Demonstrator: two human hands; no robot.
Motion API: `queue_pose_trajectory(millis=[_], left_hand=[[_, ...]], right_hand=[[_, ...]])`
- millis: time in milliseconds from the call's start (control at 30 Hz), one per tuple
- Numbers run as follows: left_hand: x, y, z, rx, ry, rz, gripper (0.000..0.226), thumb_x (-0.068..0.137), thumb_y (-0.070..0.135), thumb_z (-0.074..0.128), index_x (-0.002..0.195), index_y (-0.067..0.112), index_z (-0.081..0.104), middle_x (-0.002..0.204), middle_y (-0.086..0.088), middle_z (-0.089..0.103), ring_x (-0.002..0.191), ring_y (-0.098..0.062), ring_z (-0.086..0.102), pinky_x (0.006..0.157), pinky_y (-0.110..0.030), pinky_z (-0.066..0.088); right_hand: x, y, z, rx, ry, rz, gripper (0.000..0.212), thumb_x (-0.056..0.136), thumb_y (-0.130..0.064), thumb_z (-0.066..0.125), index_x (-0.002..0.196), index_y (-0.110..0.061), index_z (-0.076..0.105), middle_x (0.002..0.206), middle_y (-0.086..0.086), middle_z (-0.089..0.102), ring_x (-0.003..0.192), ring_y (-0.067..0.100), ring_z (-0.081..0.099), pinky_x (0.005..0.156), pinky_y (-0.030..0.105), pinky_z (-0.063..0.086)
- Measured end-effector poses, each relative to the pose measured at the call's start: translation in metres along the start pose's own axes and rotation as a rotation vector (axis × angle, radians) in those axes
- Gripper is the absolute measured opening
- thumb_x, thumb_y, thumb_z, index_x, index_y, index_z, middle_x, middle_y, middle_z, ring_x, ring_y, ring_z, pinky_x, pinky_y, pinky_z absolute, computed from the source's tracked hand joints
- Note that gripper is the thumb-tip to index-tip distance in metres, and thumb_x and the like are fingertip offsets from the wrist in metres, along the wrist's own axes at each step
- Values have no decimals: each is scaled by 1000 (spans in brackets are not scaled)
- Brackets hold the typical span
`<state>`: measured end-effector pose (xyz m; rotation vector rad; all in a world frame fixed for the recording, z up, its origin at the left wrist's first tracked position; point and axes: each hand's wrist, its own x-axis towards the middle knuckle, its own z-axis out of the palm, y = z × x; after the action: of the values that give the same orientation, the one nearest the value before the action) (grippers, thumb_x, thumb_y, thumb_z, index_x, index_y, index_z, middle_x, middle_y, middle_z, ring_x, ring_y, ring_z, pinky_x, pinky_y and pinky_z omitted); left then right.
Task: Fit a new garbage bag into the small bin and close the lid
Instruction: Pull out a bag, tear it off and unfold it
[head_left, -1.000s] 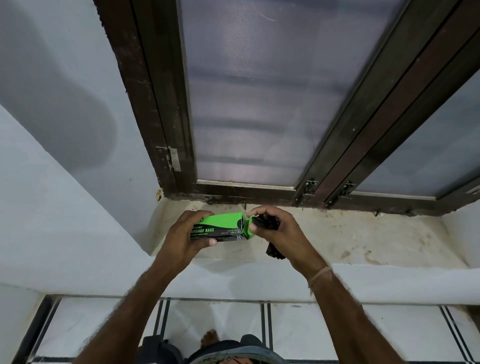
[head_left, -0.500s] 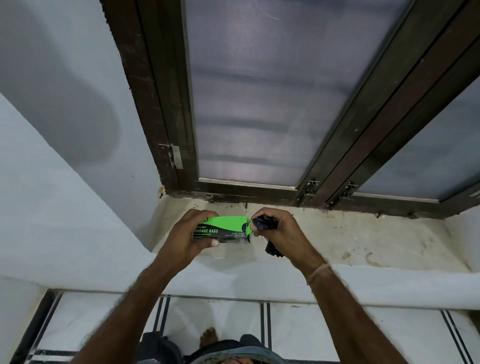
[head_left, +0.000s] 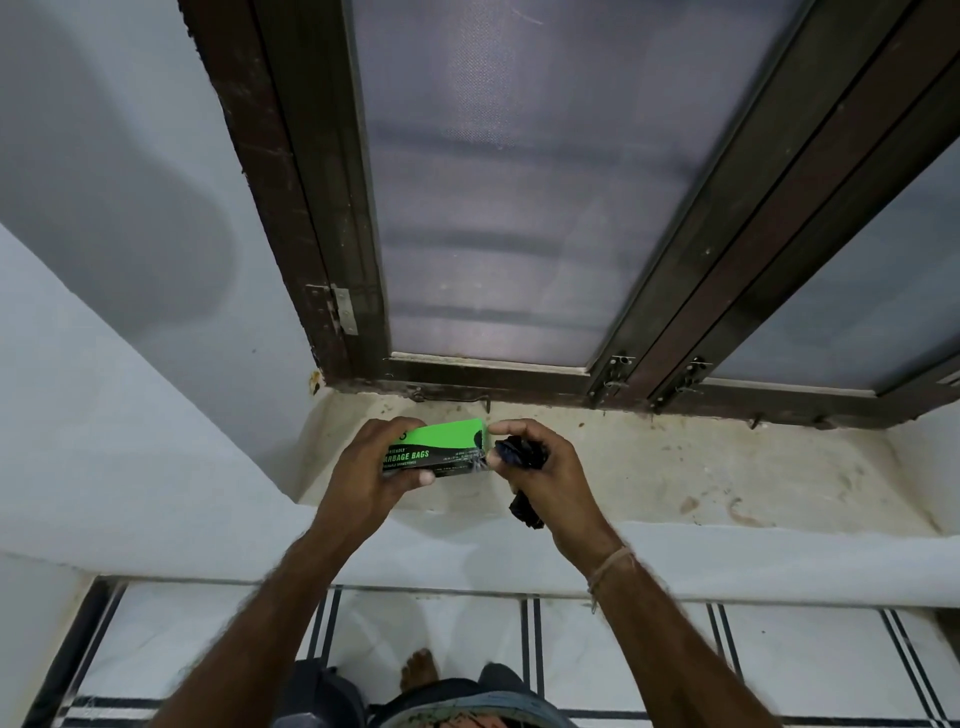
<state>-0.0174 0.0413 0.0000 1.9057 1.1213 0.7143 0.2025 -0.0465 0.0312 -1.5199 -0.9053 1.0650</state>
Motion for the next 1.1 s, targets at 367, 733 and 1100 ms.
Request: queue_pose_trajectory(millis=[367, 733, 1100], left_hand=[[19, -21, 11, 303, -64, -126, 60, 80, 18, 85, 137, 19, 64, 129, -11, 59, 119, -34, 51, 96, -40, 49], [-11, 17, 23, 490, 165, -53, 47, 87, 36, 80, 126, 14, 65, 125, -11, 61, 116, -32, 55, 90, -41, 47], [-65, 78, 67, -630, 152, -530, 24, 101, 37, 64, 120, 24, 70, 108, 3, 79, 101, -9, 73, 73, -17, 58]], right_hand=[[25, 27, 14, -178, -73, 147, 42, 88, 2, 78, 129, -1, 71, 132, 16, 71, 124, 27, 65, 115, 40, 48], [-2, 23, 16, -33, 74, 141, 33, 96, -35, 70, 115, -9, 72, 108, 18, 72, 73, 18, 62, 75, 40, 56], [-49, 1, 40, 164, -162, 308, 53, 108, -55, 38, 114, -22, 78, 107, 3, 81, 102, 17, 77, 86, 35, 64]])
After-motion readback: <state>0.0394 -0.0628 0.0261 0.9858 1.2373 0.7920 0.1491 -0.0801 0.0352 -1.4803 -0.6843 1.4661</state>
